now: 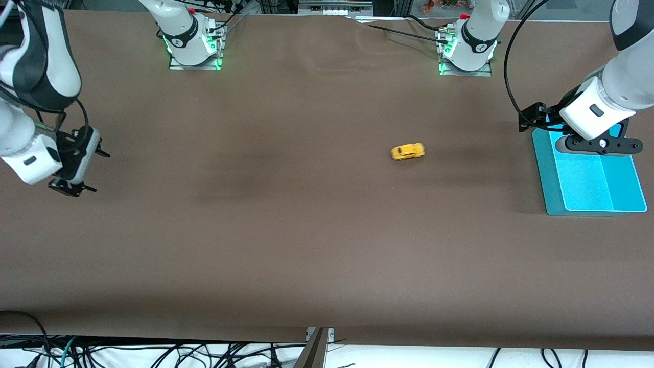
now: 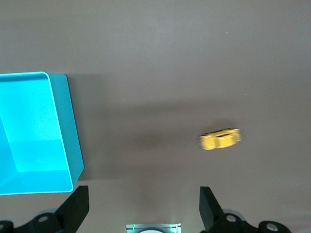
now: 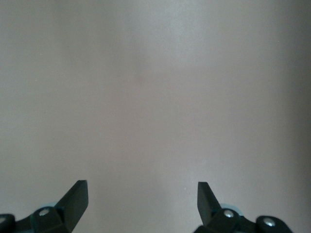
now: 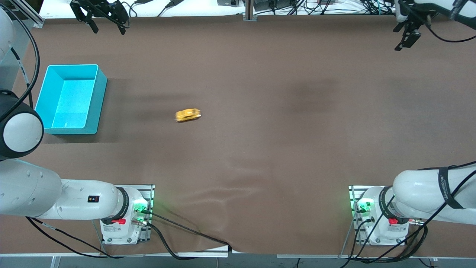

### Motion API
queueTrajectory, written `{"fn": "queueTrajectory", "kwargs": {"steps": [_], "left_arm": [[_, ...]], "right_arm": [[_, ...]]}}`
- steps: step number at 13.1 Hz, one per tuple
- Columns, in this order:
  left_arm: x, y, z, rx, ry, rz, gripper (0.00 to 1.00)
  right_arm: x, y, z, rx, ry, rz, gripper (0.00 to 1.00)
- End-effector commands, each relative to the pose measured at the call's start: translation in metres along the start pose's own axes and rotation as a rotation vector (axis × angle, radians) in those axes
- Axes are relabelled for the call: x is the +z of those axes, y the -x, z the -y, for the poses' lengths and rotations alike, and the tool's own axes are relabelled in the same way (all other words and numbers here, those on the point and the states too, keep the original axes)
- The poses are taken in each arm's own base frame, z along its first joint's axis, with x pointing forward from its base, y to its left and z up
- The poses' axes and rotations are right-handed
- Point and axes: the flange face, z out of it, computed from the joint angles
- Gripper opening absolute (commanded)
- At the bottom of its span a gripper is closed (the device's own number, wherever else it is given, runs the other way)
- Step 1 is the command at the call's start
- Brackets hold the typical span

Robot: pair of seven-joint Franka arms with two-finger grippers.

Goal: Wind and store yellow beetle car
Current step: 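Release the car and raise the right gripper away, then move the left gripper from the cyan bin toward the car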

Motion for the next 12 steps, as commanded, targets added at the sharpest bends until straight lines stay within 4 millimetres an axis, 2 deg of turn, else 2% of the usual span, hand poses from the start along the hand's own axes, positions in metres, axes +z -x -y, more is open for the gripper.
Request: {"fn": "queueTrajectory", "kwargs": {"steps": [1,3,7,10,12], "left_arm": [[-0.002,-0.002,-0.002,0.000,0.018,0.019,1.00],[0.012,-0.005,0.005,0.052,0.021,0.058,1.00],[0.042,-0.015,0.025,0.277,0.027,0.113,1.00],[0.078,-0.006,0.040,0.393,0.052,0.166,1.00],[0.116,0.003,0.049,0.508,0.071,0.179,0.99]], "right_arm": [[-0.026,0.003,0.017,0.071,-0.002,0.000,0.99],[-0.047,0.003,0.026,0.120,0.020,0.004,0.99],[-0.080,-0.008,0.044,0.375,0.039,0.009,0.99],[-0.098,-0.021,0.051,0.595,0.063,-0.003,0.99],[-0.116,-0.033,0.055,0.780,0.058,-0.011,0.99]]}}
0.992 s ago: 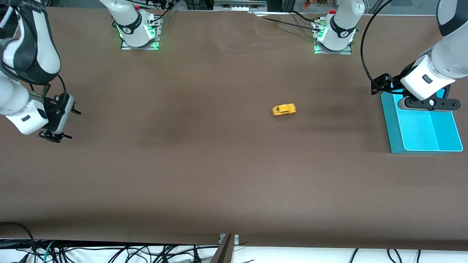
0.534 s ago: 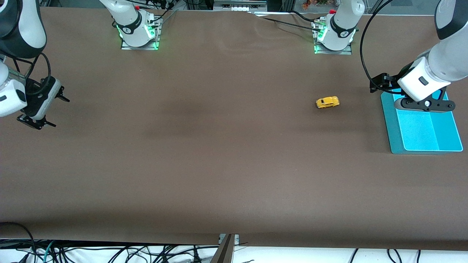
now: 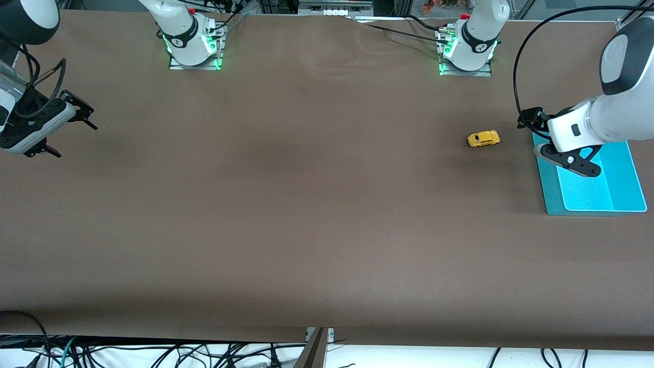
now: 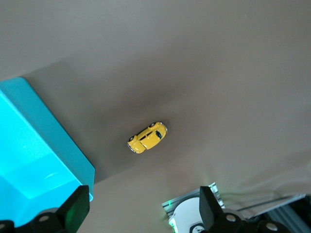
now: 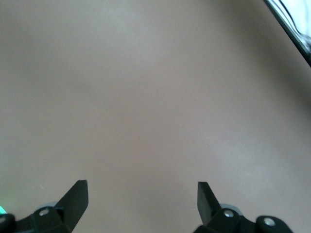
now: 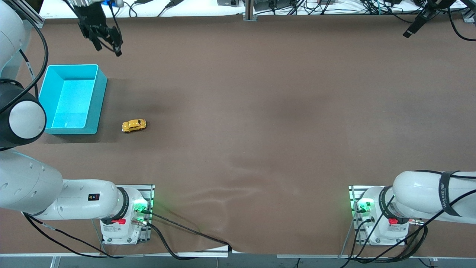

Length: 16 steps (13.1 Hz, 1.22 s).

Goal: Wind and store yellow beetle car
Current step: 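Move the left gripper from the cyan bin toward the car, then lower the left gripper and close it on the yellow car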

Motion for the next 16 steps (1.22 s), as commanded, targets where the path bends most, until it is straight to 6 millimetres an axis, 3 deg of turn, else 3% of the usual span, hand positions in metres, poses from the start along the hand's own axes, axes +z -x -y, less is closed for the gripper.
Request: {"fn": "queueTrajectory", "kwargs": {"steps": [1,5,9,14,16], "left_arm": [[0.048,0.019,0.010,0.185,-0.016,-0.036,0.99],[0.144,0.034,0.009,0.363,-0.122,-0.074,1.00],[0.202,0.042,0.005,0.532,-0.118,-0.019,1.00],[0.271,0.057,-0.007,0.565,-0.143,-0.066,1.00],[0.295,0.053,-0.010,0.577,-0.152,-0.090,1.00]], "right_arm": [[-0.030,-0.008,0.015,0.244,-0.020,-0.005,0.99],[-0.063,-0.017,0.032,0.544,-0.030,0.014,0.99],[-0.078,-0.013,0.041,0.665,-0.052,0.069,0.99],[-0.081,-0.016,0.043,0.660,-0.048,0.067,0.99],[-0.082,-0.018,0.046,0.655,-0.046,0.068,0.99]]}}
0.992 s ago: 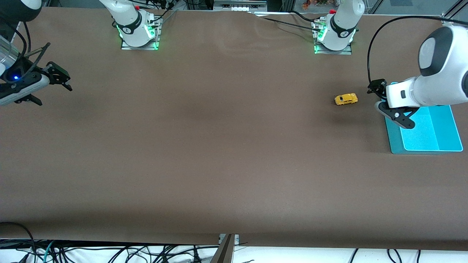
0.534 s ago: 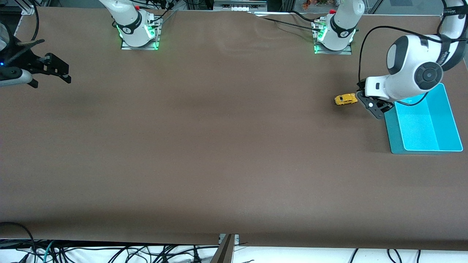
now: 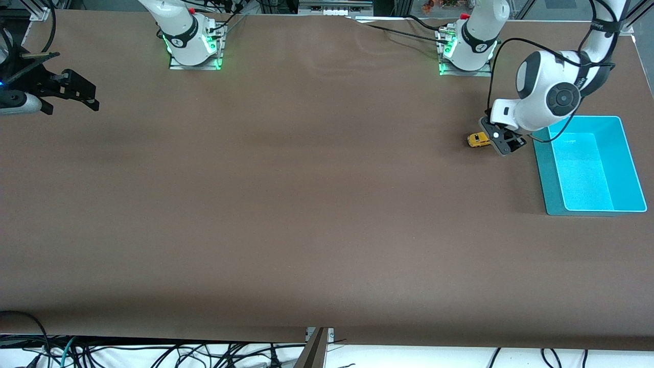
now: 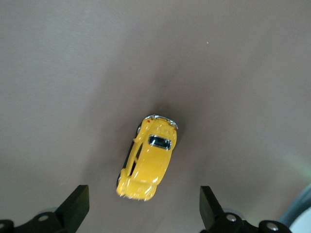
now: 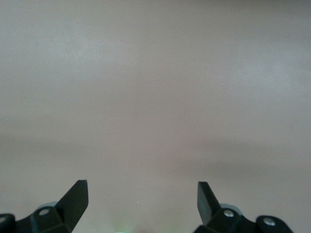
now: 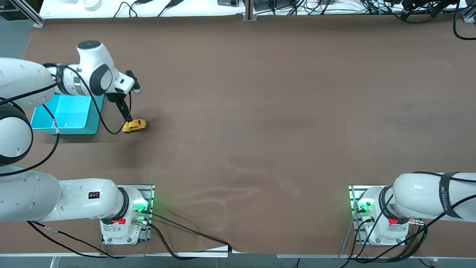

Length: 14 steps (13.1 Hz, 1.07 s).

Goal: Wind and store yellow beetle car
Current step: 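Lower the left gripper and close it on the yellow car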

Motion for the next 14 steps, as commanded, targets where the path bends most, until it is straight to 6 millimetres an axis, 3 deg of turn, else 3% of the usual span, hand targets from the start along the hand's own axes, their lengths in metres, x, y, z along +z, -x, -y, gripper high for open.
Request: {"fn": "queueTrajectory", "kwargs": {"steps": [1,9,11,14], "left_arm": [[0.022,0.000,-0.004,0.071,-0.039,-0.013,1.00],[0.058,-0.004,0.000,0.122,-0.039,-0.028,0.98],[0.057,-0.005,-0.001,0.143,-0.048,-0.020,0.85],[0.060,-0.005,-0.001,0.171,-0.052,-0.002,0.55]], "right_arm": [[-0.009,0.002,0.005,0.009,-0.003,0.000,0.99],[-0.019,0.000,-0.004,0.018,0.011,-0.017,0.99],[-0.017,-0.001,-0.003,0.019,0.009,-0.015,0.99],[-0.017,-0.001,-0.003,0.020,0.010,-0.014,0.99]]}}
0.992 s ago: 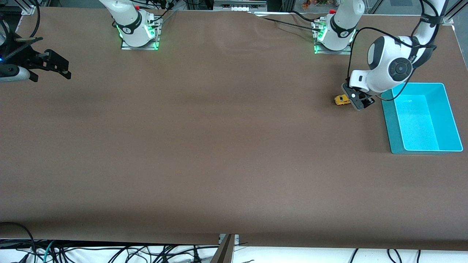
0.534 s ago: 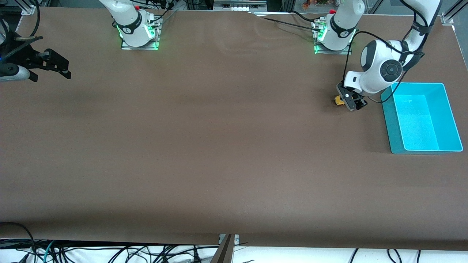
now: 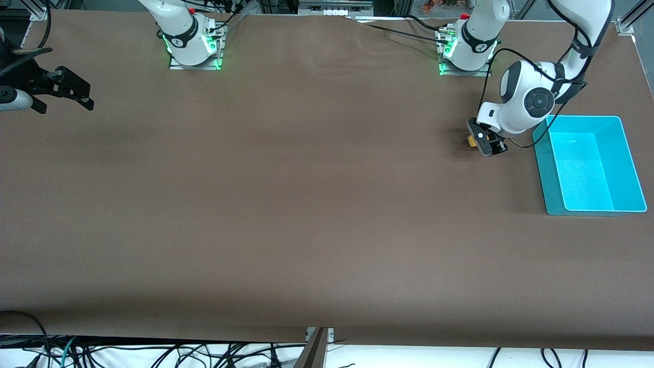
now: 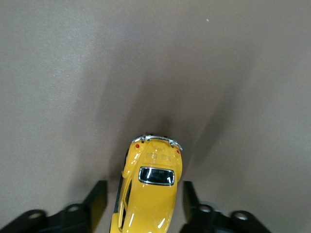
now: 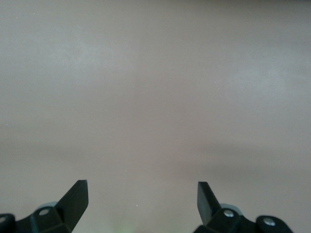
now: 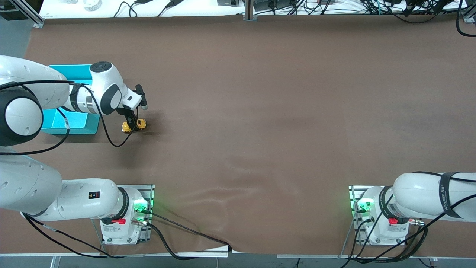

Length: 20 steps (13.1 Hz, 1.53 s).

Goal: Wind and store yellow beetle car
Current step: 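Lower the left gripper and close it on the yellow car, then lift the car with the left gripper and carry it over the bin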

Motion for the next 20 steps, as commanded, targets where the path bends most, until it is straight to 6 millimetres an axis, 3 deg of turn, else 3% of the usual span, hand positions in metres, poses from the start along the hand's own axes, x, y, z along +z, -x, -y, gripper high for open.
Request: {"fn": "queueTrajectory", "kwargs": {"steps": [1,3,6,15,17,19,20], "left_arm": [[-0.001,0.002,0.001,0.027,-0.014,0.008,0.47],[-0.004,0.000,0.004,0.032,-0.022,0.006,0.37],[-0.026,-0.004,0.020,0.044,-0.050,0.002,0.36],[-0.163,-0.002,0.112,0.039,0.012,0.088,0.36],[-0.180,0.031,0.136,0.076,0.025,0.113,0.36],[-0.191,0.077,0.158,0.104,-0.006,0.157,0.36],[-0.186,0.097,0.167,0.122,0.004,0.162,0.36]], "right_arm": [[-0.007,0.001,-0.001,0.015,0.006,0.005,0.99],[-0.007,-0.001,-0.001,0.015,0.006,-0.001,0.99],[-0.007,-0.001,-0.001,0.015,0.005,-0.006,0.99],[-0.001,-0.006,-0.003,0.013,0.006,-0.005,0.99],[-0.001,-0.006,-0.003,0.013,0.006,-0.005,0.99],[0.002,-0.007,-0.003,0.015,0.003,0.001,0.99],[0.002,-0.008,-0.003,0.015,0.001,0.001,0.99]]}}
